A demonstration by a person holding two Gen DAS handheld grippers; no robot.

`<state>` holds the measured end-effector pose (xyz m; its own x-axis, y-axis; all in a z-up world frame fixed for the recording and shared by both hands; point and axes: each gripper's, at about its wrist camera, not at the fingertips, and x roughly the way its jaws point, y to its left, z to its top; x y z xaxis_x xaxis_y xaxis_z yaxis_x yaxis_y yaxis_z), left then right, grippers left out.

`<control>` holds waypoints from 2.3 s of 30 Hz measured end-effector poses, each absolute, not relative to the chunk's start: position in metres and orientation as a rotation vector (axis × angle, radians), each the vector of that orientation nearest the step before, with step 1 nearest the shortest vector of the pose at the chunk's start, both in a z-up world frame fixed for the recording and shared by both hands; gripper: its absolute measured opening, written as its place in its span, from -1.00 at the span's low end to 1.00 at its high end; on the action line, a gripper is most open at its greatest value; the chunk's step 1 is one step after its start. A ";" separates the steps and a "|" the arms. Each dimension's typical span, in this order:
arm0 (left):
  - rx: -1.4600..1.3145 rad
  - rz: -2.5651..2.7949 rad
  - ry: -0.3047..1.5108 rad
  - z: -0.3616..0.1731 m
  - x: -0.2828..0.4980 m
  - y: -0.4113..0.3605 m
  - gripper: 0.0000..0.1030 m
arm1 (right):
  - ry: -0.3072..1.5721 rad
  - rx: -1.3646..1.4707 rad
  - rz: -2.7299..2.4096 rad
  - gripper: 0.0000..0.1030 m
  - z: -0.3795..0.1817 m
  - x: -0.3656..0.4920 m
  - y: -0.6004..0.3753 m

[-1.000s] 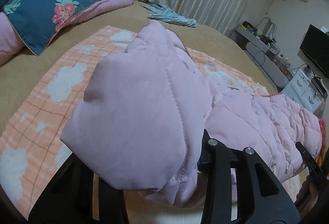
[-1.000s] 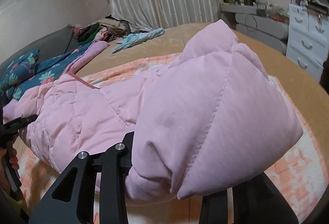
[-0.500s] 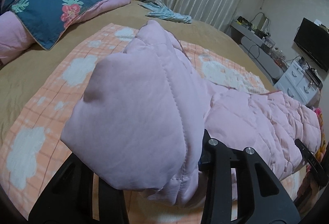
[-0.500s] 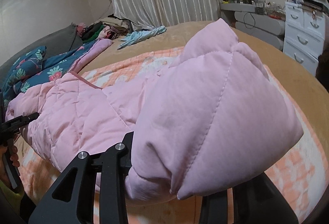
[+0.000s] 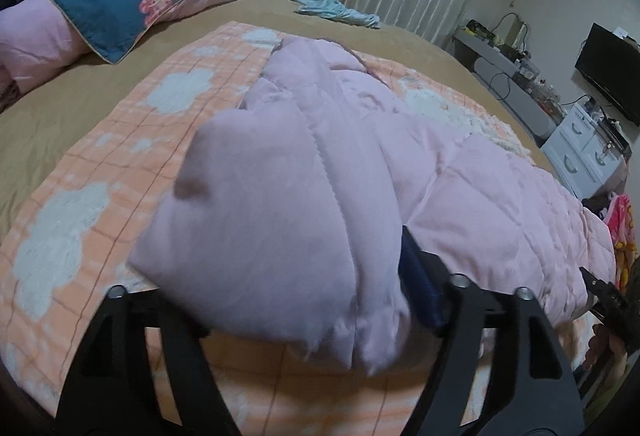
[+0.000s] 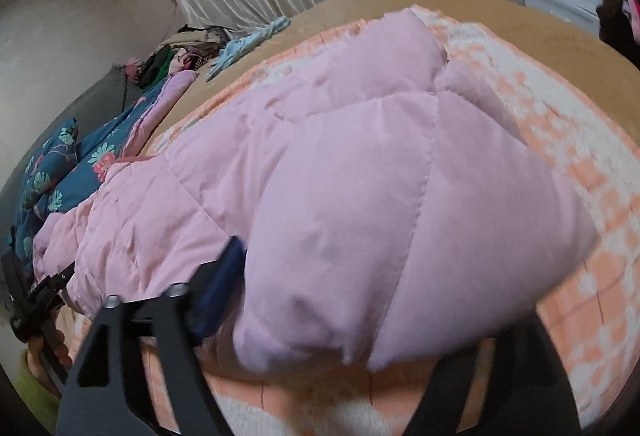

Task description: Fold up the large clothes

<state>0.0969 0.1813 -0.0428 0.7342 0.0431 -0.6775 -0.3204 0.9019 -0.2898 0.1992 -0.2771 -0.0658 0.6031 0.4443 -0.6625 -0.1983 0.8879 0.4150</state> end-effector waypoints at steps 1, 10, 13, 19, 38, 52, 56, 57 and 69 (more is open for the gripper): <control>-0.398 0.213 0.726 -0.042 0.093 0.181 0.54 | 0.851 0.312 0.372 0.69 -0.065 0.195 -0.279; -0.366 0.208 0.723 -0.023 0.055 0.169 0.82 | 0.822 0.212 0.304 0.91 -0.037 0.135 -0.280; -0.348 0.177 0.703 -0.009 0.041 0.159 0.82 | 0.770 0.164 0.318 0.91 -0.016 0.109 -0.277; -0.292 0.130 0.668 0.017 0.019 0.130 0.82 | 0.667 0.063 0.348 0.91 0.018 0.065 -0.268; -0.213 0.007 0.661 0.024 -0.009 0.058 0.82 | 0.632 -0.049 0.416 0.92 0.038 -0.001 -0.214; -0.182 0.010 0.666 0.025 -0.013 0.050 0.82 | 0.648 -0.044 0.428 0.92 0.034 -0.009 -0.205; -0.174 0.008 0.660 0.026 -0.014 0.050 0.82 | 0.649 -0.046 0.428 0.92 0.034 -0.009 -0.206; -0.173 0.008 0.660 0.026 -0.014 0.050 0.82 | 0.649 -0.047 0.427 0.92 0.034 -0.009 -0.206; -0.173 0.008 0.659 0.027 -0.015 0.049 0.82 | 0.643 -0.043 0.423 0.92 0.035 -0.010 -0.208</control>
